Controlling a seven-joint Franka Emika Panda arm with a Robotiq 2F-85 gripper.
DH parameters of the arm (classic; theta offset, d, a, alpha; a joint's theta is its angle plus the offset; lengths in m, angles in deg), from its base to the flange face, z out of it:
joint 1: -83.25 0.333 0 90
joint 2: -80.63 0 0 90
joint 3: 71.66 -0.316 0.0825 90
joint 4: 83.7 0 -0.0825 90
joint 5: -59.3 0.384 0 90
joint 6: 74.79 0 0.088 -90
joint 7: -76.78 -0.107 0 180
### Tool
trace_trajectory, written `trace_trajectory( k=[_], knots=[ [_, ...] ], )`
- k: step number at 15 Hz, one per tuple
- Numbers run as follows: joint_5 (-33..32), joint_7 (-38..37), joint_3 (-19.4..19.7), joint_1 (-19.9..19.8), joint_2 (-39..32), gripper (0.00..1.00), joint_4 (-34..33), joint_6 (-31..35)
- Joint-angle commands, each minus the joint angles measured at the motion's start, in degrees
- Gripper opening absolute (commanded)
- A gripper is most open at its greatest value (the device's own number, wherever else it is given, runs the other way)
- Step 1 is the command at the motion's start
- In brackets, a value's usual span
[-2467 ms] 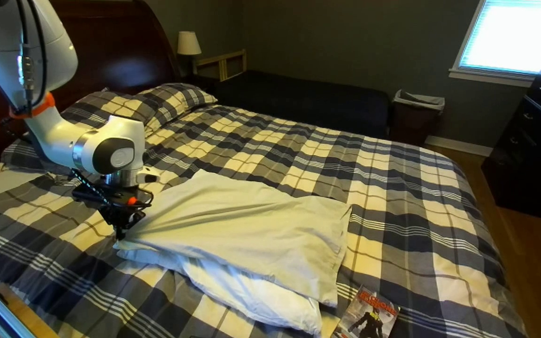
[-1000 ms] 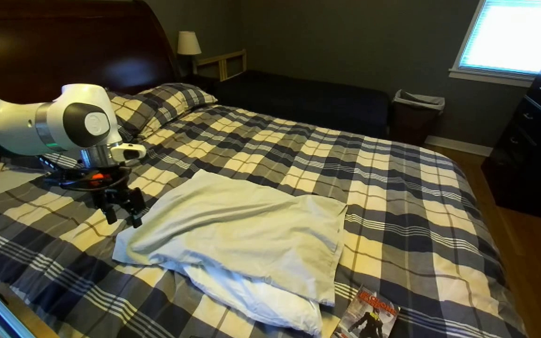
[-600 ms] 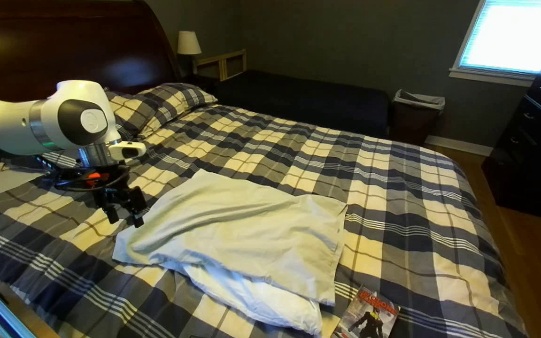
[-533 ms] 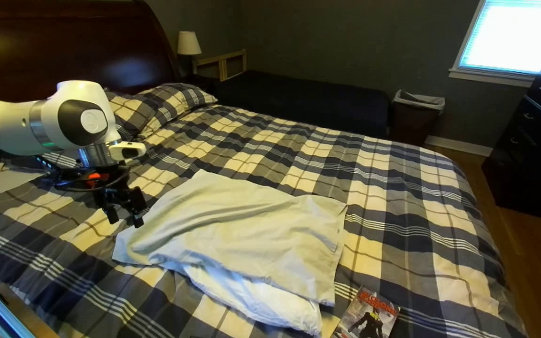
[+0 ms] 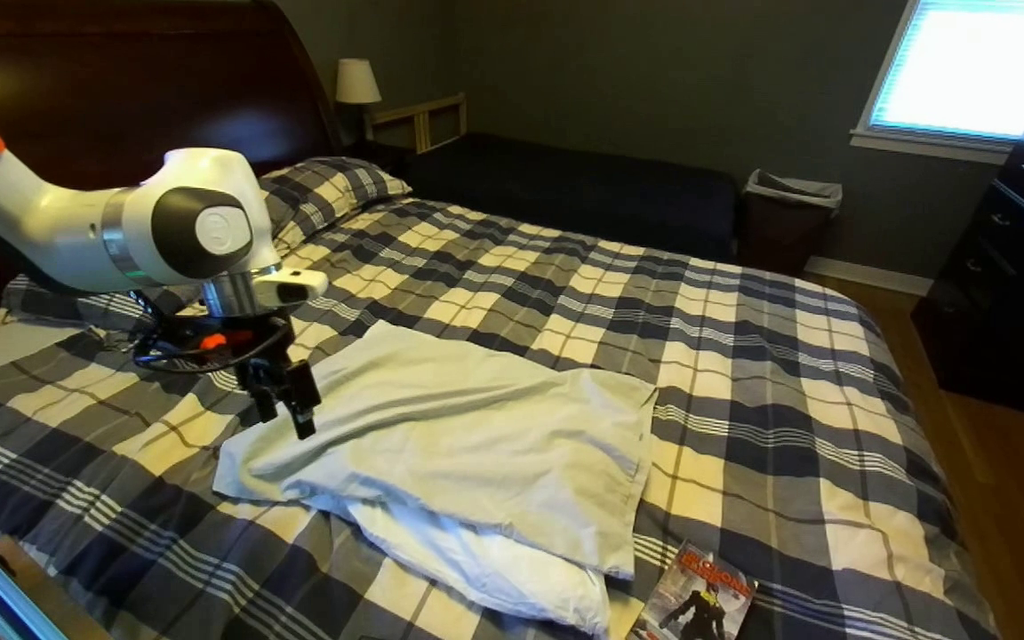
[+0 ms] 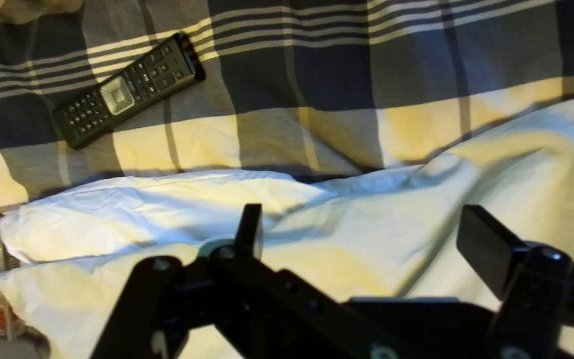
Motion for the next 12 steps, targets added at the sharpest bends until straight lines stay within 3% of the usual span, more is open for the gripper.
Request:
trace_trajectory(
  k=[1, 4, 10, 12],
  knots=[
    [-6.08, -5.37, 3.65, -6.72, 1.70, 1.00, 0.48, 2.94],
    [-10.97, -9.86, 7.26, -12.71, 3.23, 1.00, 3.21, 6.86],
    [-17.86, -17.47, 16.21, -23.46, -4.12, 1.00, 0.50, 18.38],
    [-17.28, -17.68, 19.64, -25.49, -6.44, 1.00, 0.53, 22.80]
  ],
)
